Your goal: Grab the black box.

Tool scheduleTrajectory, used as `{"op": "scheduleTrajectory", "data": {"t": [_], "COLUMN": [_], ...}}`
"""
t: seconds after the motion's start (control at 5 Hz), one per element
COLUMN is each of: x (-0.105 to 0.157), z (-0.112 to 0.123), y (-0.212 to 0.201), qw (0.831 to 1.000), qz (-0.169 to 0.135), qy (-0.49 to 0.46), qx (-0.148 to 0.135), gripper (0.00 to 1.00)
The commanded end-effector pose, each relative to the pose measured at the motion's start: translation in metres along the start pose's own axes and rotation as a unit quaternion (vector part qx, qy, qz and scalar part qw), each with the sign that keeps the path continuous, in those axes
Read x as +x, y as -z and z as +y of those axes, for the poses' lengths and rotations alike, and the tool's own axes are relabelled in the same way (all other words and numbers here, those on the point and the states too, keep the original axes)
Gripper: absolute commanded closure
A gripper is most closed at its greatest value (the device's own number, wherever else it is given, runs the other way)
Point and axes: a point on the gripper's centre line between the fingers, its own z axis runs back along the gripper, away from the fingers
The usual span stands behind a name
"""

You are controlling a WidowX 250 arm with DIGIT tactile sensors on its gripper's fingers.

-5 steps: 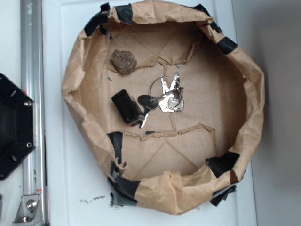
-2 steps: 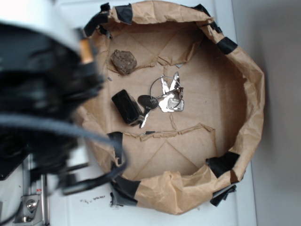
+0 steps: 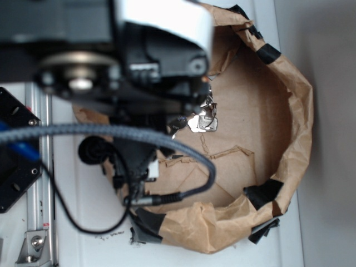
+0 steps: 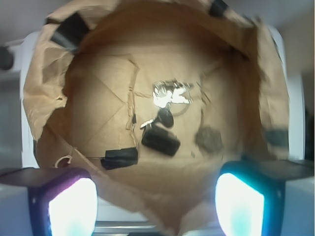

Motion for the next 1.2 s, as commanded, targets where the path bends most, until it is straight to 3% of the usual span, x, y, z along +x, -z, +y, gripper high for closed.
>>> {"op": "scheduleTrajectory", "data": {"t": [0.0, 0.2, 0.4, 0.8, 1.0], "x": [0.026, 0.033, 0.023, 0.012, 0.012], "z": [0.04, 0.043, 0.041, 0.034, 0.034], "y": [0.039, 0.058, 0.071, 0.072, 0.073], "qw": [0.985, 0.967, 0.943, 0.909, 0.906], "qz": [0.004, 0.016, 0.015, 0.027, 0.039], "qy": [0.172, 0.248, 0.331, 0.415, 0.421], "qx": [0.034, 0.049, 0.006, -0.029, -0.039], "gripper": [0.0, 0.0, 0.0, 0.0, 0.0]}}
